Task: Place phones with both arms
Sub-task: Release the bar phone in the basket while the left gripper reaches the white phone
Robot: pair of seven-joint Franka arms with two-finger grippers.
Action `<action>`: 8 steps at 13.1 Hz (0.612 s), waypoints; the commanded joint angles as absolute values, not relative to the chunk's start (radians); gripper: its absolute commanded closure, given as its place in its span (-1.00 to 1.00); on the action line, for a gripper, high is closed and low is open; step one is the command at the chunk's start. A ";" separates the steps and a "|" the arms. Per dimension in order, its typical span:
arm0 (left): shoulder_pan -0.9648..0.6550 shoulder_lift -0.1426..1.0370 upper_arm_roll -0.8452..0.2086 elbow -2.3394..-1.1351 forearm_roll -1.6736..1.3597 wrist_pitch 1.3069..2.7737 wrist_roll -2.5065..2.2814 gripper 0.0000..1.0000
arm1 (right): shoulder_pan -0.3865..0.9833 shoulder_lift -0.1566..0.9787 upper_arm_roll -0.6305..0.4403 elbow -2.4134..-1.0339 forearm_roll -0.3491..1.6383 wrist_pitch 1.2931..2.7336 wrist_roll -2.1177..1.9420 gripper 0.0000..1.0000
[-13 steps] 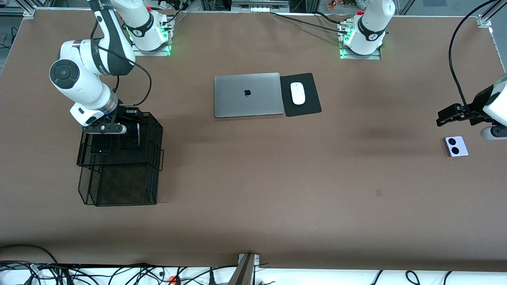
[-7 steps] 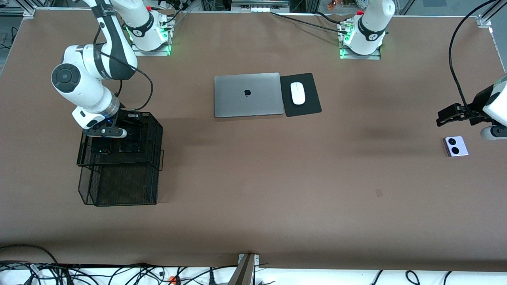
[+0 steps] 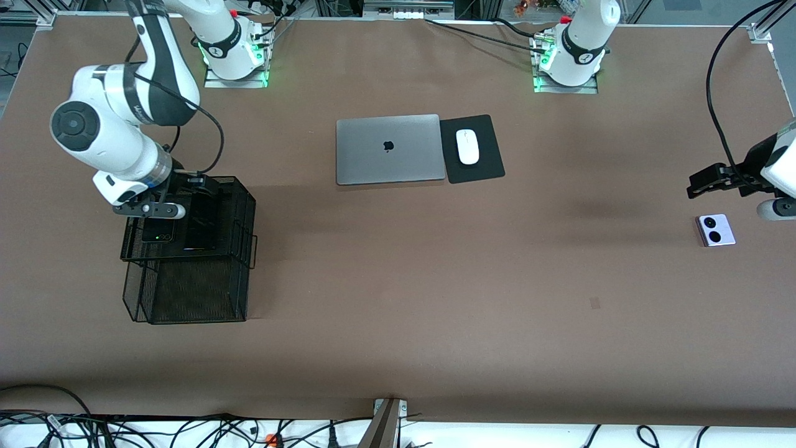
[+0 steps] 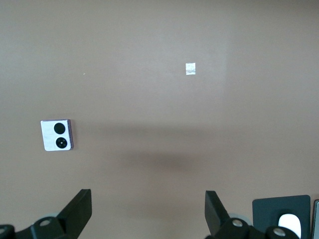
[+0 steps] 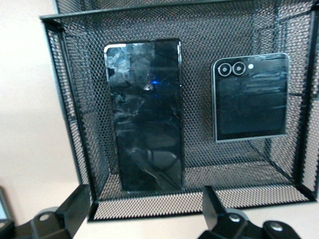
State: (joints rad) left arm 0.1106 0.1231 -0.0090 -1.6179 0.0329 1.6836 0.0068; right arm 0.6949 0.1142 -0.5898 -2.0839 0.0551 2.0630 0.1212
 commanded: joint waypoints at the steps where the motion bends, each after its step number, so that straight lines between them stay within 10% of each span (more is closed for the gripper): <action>1: 0.228 0.190 -0.006 -1.597 0.080 1.681 0.055 -1.00 | 0.686 0.089 -0.586 -2.010 0.069 1.942 0.113 -1.00; 8: 0.452 0.444 -0.006 -1.627 0.112 2.087 0.320 -1.00 | 0.521 -0.012 -0.430 -1.893 0.035 1.722 0.133 -1.00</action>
